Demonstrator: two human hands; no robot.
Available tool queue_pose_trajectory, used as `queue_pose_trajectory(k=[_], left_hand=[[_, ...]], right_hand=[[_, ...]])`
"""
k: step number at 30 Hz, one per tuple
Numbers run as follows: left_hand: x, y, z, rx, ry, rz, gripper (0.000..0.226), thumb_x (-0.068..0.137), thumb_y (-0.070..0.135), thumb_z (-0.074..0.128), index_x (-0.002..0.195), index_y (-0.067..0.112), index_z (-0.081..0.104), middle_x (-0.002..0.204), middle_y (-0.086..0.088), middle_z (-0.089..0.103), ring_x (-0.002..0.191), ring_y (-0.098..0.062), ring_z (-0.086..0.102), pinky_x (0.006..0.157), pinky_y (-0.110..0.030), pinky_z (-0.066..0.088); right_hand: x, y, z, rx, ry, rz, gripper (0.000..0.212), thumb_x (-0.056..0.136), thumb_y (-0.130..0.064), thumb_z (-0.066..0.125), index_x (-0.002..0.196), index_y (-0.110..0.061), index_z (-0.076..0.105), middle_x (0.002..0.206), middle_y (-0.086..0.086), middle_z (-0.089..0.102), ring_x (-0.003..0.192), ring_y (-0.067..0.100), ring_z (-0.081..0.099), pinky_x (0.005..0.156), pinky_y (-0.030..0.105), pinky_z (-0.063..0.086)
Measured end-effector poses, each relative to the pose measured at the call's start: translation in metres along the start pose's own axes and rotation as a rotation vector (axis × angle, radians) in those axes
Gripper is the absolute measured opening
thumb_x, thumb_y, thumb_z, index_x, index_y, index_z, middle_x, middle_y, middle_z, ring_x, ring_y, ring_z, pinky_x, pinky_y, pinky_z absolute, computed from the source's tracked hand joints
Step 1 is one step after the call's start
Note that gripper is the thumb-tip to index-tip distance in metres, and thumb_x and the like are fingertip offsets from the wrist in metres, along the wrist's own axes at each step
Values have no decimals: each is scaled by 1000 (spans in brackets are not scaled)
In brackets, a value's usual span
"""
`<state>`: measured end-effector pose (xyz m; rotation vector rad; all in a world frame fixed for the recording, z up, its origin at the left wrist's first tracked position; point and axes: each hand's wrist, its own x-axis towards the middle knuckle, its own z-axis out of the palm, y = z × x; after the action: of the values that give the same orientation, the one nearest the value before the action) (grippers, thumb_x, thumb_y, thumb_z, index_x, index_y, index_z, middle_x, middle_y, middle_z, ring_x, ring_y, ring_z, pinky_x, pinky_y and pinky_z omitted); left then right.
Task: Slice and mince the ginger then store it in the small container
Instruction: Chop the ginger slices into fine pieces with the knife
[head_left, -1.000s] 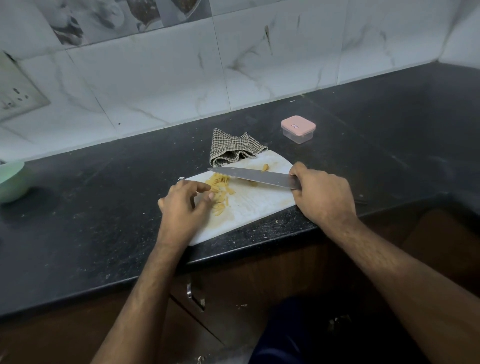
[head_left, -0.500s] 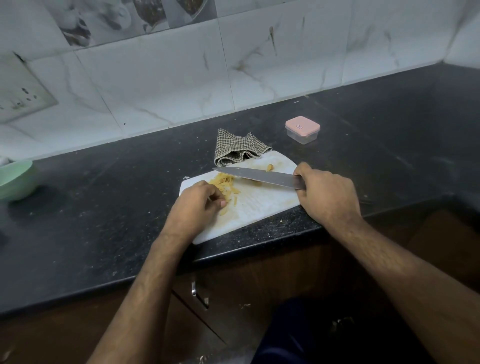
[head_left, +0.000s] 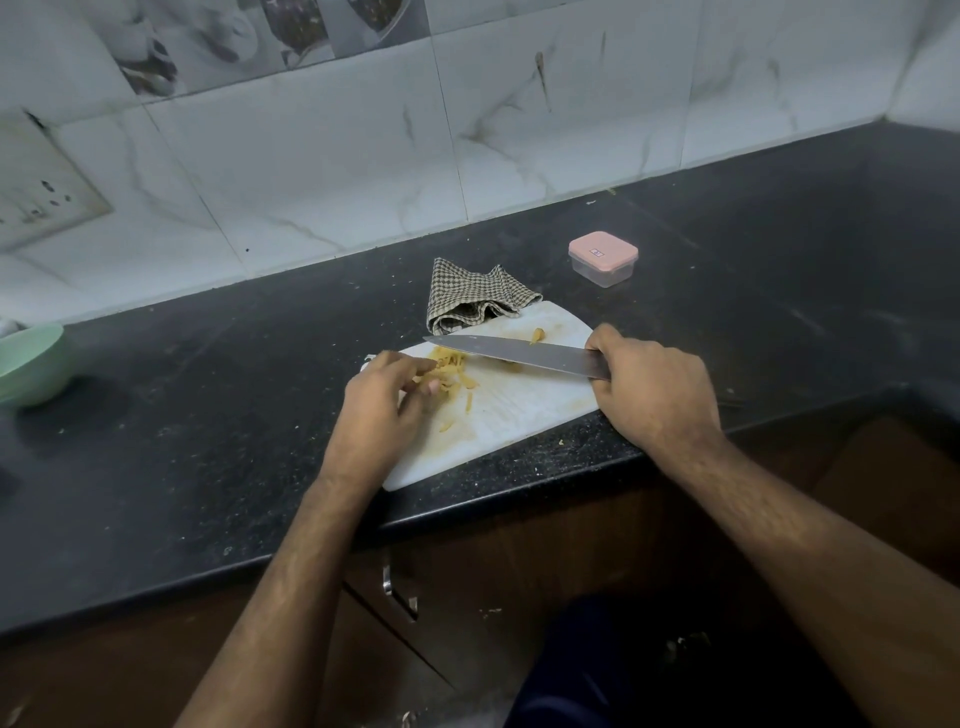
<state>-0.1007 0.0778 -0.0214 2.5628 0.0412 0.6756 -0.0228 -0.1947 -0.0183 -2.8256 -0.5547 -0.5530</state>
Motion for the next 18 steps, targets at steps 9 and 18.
queue_pose_trajectory(k=[9, 18], left_hand=[[-24, 5, -12, -34, -145, -188, 46, 70, 53, 87, 102, 23, 71, 99, 10, 59, 86, -6, 59, 77, -22, 50], [-16, 14, -5, -35, -142, -174, 10, 84, 21, 83, 89, 22, 75, 88, 9, 68, 79, -4, 62, 68, -6, 42]], right_hand=[[-1, 2, 2, 6, 6, 4, 11, 96, -30, 54, 105, -30, 48, 75, -9, 59, 63, 18, 60, 60, 34, 53], [-1, 2, 3, 3, 11, 4, 12, 94, -29, 55, 102, -31, 46, 74, -8, 61, 62, 19, 60, 62, 37, 56]])
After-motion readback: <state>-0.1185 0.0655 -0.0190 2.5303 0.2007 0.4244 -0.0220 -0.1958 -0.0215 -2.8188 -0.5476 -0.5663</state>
